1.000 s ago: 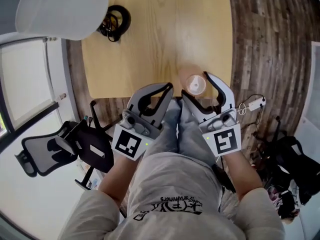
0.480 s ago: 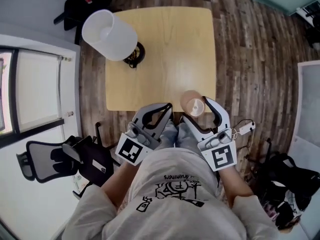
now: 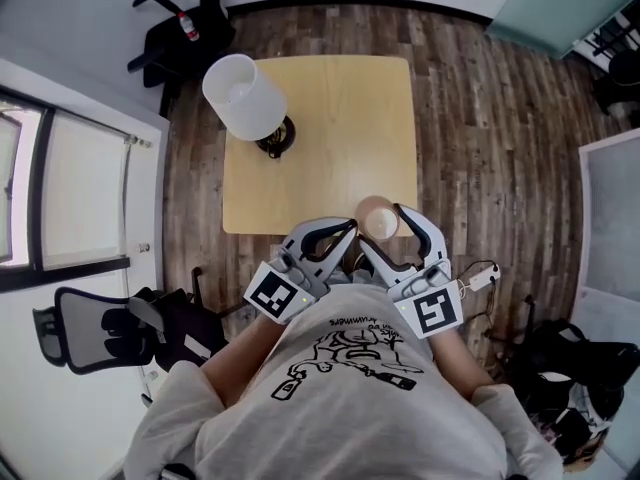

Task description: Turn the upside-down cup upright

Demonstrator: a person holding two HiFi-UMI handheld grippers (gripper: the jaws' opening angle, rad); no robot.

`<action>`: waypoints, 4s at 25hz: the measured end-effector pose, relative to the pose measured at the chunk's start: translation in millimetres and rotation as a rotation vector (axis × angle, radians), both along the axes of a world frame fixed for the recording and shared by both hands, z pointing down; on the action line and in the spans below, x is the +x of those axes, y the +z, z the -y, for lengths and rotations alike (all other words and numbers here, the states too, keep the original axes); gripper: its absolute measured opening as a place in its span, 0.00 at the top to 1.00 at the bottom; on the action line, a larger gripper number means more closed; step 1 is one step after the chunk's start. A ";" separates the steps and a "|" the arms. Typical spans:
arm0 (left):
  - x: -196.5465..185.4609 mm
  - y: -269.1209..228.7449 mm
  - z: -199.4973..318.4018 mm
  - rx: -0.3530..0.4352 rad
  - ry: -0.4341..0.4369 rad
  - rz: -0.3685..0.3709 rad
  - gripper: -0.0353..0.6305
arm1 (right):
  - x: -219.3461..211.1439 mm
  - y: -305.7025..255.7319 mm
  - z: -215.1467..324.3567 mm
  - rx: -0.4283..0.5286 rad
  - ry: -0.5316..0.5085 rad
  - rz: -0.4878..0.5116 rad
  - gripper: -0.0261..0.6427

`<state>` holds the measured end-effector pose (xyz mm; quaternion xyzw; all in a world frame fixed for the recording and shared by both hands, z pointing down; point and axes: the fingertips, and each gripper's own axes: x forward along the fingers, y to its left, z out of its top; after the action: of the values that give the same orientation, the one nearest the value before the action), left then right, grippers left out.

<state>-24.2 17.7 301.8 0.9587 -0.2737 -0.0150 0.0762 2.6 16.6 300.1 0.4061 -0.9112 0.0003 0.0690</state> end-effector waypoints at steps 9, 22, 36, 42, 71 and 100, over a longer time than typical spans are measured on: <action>-8.4 0.5 -1.5 -0.070 0.007 -0.071 0.93 | 20.0 4.2 4.5 -0.125 0.051 0.226 0.51; -4.0 9.4 -1.8 -0.233 0.091 -0.155 0.73 | 62.8 12.8 20.6 -0.374 0.169 0.943 0.51; 29.4 1.7 -0.6 -0.339 0.257 -0.213 0.77 | 76.6 21.9 26.3 -0.453 0.146 1.375 0.51; 44.9 -2.4 -6.3 -0.334 0.327 -0.194 0.88 | 81.5 25.9 21.2 -0.451 0.147 1.452 0.51; 23.7 6.5 -0.5 -0.325 0.363 -0.123 0.92 | 22.6 41.6 8.0 0.168 -0.010 -0.849 0.45; 24.5 -1.4 9.1 -0.227 0.224 -0.101 0.51 | 33.8 24.4 22.0 0.299 0.096 -0.861 0.47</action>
<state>0.3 8.6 300.4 0.9664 -0.1610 -0.0234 0.1991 36.3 -5.5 324.4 0.4166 -0.7696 -0.2969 0.3821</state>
